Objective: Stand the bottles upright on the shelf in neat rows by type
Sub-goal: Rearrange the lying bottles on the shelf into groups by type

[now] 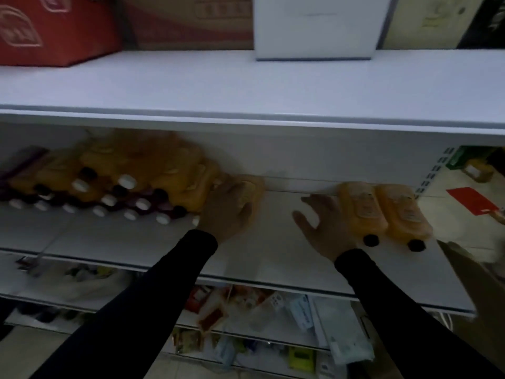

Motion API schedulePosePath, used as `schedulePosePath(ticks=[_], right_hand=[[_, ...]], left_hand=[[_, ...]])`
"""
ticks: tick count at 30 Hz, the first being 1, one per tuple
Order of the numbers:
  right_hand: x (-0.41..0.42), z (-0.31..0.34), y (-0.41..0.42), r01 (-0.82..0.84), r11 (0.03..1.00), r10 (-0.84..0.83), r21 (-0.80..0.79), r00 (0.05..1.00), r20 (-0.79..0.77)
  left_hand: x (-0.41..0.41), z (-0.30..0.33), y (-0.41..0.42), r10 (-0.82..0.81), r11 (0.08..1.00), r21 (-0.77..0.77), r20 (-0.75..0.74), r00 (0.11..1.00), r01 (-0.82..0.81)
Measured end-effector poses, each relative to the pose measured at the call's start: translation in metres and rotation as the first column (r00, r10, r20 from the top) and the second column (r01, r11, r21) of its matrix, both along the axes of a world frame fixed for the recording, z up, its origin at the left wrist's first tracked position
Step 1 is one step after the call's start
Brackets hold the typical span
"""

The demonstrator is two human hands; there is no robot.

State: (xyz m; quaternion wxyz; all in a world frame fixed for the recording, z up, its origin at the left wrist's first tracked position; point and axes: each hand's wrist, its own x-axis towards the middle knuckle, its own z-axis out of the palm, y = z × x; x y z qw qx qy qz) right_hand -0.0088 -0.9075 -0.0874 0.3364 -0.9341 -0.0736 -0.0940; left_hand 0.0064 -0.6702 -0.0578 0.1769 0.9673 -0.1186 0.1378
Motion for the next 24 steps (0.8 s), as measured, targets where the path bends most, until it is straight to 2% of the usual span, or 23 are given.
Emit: schedulePosePath(ticks=[2, 6, 10, 12, 16, 21, 24], right_hand=[[0.008, -0.003, 0.044, -0.076, 0.997, 0.076, -0.016, 0.996, -0.043], [0.028, -0.006, 0.120, -0.190, 0.978, 0.182, -0.089, 0.980, -0.085], [0.040, -0.023, 0.162, -0.220, 0.930, 0.173, -0.294, 0.969, -0.176], [0.039, -0.032, 0.167, -0.193, 0.903, 0.126, -0.383, 0.973, -0.194], [0.035, -0.032, 0.157, -0.165, 0.910, 0.092, -0.381, 0.975, -0.202], [0.024, -0.024, 0.142, -0.139, 0.907, 0.059, -0.396, 0.976, -0.208], [0.016, -0.021, 0.138, -0.134, 0.879, 0.052, -0.458, 0.981, -0.187]], left_hand=[[-0.007, 0.011, 0.033, -0.010, 0.998, 0.061, 0.058, 0.998, 0.006], [-0.014, 0.032, 0.093, 0.056, 0.997, 0.041, 0.117, 0.992, -0.061], [-0.010, 0.037, 0.131, 0.038, 0.990, 0.127, 0.155, 0.987, -0.058], [-0.009, 0.032, 0.135, -0.023, 0.987, 0.162, 0.177, 0.984, -0.006], [-0.010, 0.027, 0.134, -0.112, 0.984, 0.155, 0.182, 0.977, 0.084], [-0.001, 0.039, 0.141, -0.113, 0.975, 0.212, 0.250, 0.962, 0.059], [-0.003, 0.030, 0.143, -0.111, 0.941, 0.332, 0.104, 0.988, 0.071]])
